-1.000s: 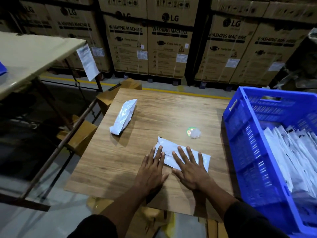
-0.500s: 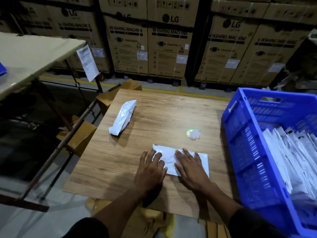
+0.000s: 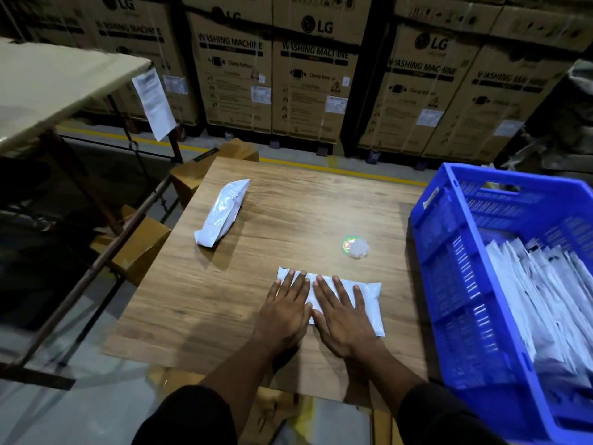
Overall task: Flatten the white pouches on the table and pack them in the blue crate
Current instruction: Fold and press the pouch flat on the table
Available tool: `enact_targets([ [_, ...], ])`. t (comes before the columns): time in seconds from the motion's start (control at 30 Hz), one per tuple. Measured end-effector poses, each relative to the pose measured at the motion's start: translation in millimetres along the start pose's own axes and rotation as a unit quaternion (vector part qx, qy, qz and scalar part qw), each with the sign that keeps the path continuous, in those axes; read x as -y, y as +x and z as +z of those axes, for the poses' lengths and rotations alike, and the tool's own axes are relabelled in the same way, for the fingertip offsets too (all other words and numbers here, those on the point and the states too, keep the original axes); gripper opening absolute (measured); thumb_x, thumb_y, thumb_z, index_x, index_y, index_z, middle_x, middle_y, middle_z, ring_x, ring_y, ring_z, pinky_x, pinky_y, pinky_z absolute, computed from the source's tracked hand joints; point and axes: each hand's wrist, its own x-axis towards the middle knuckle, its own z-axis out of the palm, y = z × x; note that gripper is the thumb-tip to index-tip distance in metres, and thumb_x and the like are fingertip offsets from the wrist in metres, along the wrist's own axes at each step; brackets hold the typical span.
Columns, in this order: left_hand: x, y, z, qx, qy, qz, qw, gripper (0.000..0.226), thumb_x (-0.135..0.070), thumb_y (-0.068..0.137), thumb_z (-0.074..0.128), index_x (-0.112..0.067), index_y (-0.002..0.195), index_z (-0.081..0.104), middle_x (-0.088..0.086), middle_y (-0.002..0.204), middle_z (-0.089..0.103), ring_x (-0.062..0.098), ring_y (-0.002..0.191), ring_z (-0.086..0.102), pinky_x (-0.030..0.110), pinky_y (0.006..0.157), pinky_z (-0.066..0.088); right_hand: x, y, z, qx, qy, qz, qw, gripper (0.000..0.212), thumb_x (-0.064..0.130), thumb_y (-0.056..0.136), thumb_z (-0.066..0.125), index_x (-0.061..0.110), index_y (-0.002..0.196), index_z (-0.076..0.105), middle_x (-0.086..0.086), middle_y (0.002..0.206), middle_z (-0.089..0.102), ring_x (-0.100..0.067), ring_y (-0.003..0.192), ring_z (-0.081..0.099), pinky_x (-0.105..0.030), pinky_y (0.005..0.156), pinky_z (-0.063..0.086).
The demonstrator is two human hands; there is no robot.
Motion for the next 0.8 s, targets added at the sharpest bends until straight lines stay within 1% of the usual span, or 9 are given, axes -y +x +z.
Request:
enact_targets([
  [0.1, 0.6, -3.2, 1.0, 0.018, -0.007, -0.002, 1.0, 0.054, -0.034, 0.101, 0.041, -0.008, 0.148, 0.051, 0.009, 0.159, 0.041, 0.038, 0.15, 0.029, 0.053, 0.115, 0.035, 3.4, -1.3, -1.3, 0.005, -0.016, 0.012, 1.0, 0.062, 0.051, 0.104, 0.008, 0.025, 0.159, 0.02, 0.01, 0.166, 0.013, -0.027, 0.153, 0.012, -0.063, 0.114, 0.011],
  [0.17, 0.1, -5.0, 2.9, 0.033, -0.006, -0.011, 0.999, 0.056, -0.036, 0.1, 0.044, -0.01, 0.149, 0.049, 0.007, 0.161, 0.037, 0.043, 0.151, 0.024, 0.054, 0.116, 0.034, 5.2, -3.0, -1.9, 0.006, -0.026, 0.02, 0.999, 0.061, 0.051, 0.104, 0.009, 0.028, 0.159, 0.017, 0.012, 0.166, 0.012, -0.03, 0.153, 0.009, -0.066, 0.113, 0.009],
  [0.23, -0.5, -4.2, 4.0, 0.049, -0.007, -0.02, 0.999, 0.057, -0.037, 0.099, 0.045, -0.011, 0.15, 0.049, 0.005, 0.162, 0.036, 0.044, 0.151, 0.022, 0.056, 0.114, 0.035, 6.0, -3.8, -2.0, 0.009, -0.027, 0.025, 0.999, 0.06, 0.051, 0.104, 0.01, 0.029, 0.16, 0.014, 0.014, 0.166, 0.009, -0.032, 0.153, 0.005, -0.067, 0.113, 0.007],
  [0.37, -0.6, -2.3, 4.1, 0.06, -0.005, -0.026, 0.998, 0.059, -0.04, 0.098, 0.043, -0.013, 0.15, 0.049, 0.005, 0.161, 0.037, 0.043, 0.151, 0.023, 0.056, 0.112, 0.037, 5.6, -2.4, -4.2, 0.015, -0.02, 0.021, 0.999, 0.061, 0.052, 0.102, 0.007, 0.034, 0.159, -0.001, 0.017, 0.165, -0.007, -0.027, 0.153, -0.013, -0.065, 0.116, -0.003],
  [0.4, -1.2, -2.9, 4.2, 0.061, -0.003, -0.026, 0.998, 0.059, -0.04, 0.098, 0.043, -0.013, 0.15, 0.049, 0.005, 0.161, 0.037, 0.043, 0.151, 0.024, 0.056, 0.112, 0.037, 5.7, -2.7, -5.0, 0.015, -0.019, 0.022, 0.999, 0.061, 0.051, 0.101, 0.007, 0.034, 0.159, -0.003, 0.017, 0.165, -0.01, -0.025, 0.152, -0.015, -0.065, 0.116, -0.004],
  [0.57, -0.9, -3.9, 7.5, 0.066, -0.003, -0.029, 0.997, 0.06, -0.041, 0.097, 0.043, -0.013, 0.151, 0.048, 0.005, 0.162, 0.036, 0.044, 0.15, 0.025, 0.057, 0.112, 0.037, 7.4, -4.5, -6.5, 0.023, -0.017, 0.023, 0.999, 0.062, 0.05, 0.101, 0.009, 0.031, 0.16, -0.001, 0.016, 0.166, -0.007, -0.026, 0.153, -0.014, -0.064, 0.117, -0.003],
  [0.7, -0.6, -2.0, 6.7, 0.067, 0.001, -0.024, 0.997, 0.061, -0.041, 0.098, 0.041, -0.012, 0.151, 0.047, 0.006, 0.162, 0.036, 0.046, 0.15, 0.024, 0.058, 0.113, 0.036, 6.8, -3.6, -8.7, 0.034, -0.026, 0.021, 0.999, 0.063, 0.051, 0.099, 0.005, 0.032, 0.159, -0.007, 0.017, 0.164, -0.014, -0.026, 0.151, -0.02, -0.064, 0.116, -0.007],
  [0.8, -0.9, -3.7, 5.3, 0.077, 0.009, -0.025, 0.997, 0.061, -0.042, 0.098, 0.04, -0.013, 0.152, 0.046, 0.005, 0.163, 0.034, 0.047, 0.15, 0.022, 0.058, 0.115, 0.033, 8.6, -3.7, -9.0, 0.036, -0.023, 0.025, 0.999, 0.063, 0.05, 0.1, 0.007, 0.032, 0.159, -0.005, 0.017, 0.164, -0.015, -0.025, 0.151, -0.02, -0.064, 0.116, -0.008],
])
